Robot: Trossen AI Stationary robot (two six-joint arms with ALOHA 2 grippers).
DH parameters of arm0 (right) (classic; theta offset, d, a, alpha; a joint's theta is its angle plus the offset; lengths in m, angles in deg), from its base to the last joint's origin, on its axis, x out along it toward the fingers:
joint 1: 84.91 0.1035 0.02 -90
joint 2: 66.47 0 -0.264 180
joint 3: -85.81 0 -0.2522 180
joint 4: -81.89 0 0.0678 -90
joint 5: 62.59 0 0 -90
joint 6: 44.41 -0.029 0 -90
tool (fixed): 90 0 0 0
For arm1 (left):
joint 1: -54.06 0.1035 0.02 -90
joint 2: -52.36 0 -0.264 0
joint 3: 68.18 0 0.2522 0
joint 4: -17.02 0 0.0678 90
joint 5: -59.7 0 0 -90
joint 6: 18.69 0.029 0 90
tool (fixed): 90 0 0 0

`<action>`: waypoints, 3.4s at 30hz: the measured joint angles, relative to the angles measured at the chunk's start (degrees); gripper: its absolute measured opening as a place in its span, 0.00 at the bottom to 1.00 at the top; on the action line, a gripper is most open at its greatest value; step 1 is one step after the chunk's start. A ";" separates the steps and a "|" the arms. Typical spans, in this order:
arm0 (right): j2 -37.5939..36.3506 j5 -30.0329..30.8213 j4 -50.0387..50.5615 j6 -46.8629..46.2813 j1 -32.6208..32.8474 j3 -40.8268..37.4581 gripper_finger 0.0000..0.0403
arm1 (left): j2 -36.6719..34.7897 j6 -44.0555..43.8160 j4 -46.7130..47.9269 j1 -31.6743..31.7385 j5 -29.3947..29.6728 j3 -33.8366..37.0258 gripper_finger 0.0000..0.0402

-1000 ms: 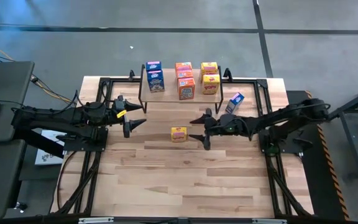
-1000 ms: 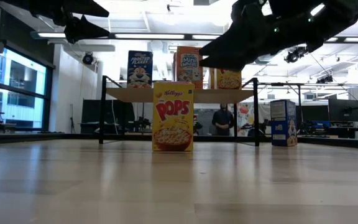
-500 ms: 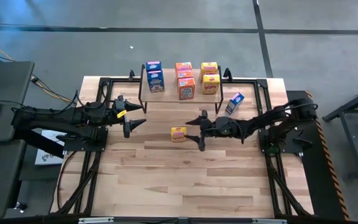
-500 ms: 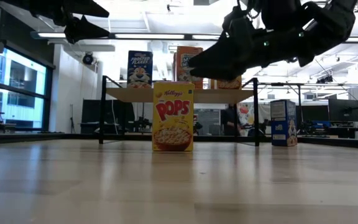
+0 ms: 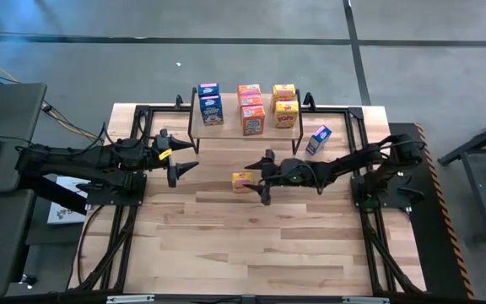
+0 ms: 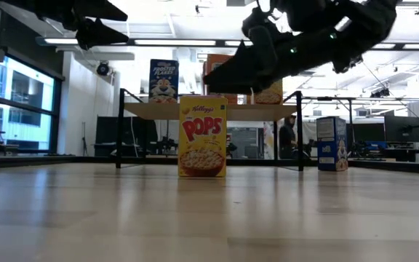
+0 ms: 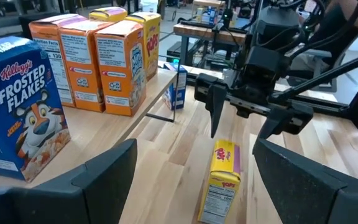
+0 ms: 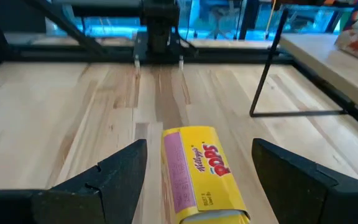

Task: Stack cereal on shelf
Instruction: Put the yellow cereal box aligned with the other yellow cereal boxes on the shelf

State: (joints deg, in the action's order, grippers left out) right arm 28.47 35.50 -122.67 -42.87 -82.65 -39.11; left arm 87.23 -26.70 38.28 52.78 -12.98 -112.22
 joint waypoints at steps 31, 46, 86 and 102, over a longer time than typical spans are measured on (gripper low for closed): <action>0.00 -5.15 29.86 -1.55 -2.27 11.24 0.70 | 0.00 -0.46 0.39 0.00 -0.22 0.00 0.79; 0.00 -5.13 30.38 -1.51 -2.27 11.24 0.54 | 0.00 -0.85 0.44 0.00 -0.22 0.00 0.79; -6.65 -5.06 34.37 -1.07 -2.27 11.22 0.38 | 0.00 -0.85 0.46 -0.02 -0.22 0.00 0.79; -20.98 -3.62 46.27 -0.60 -3.18 11.22 0.38 | -0.02 -0.88 0.44 -0.02 -0.19 0.00 0.79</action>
State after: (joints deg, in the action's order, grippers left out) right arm 7.48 31.88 -76.41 -43.48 -85.83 -27.90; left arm 87.21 -27.58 38.72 52.76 -13.17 -112.22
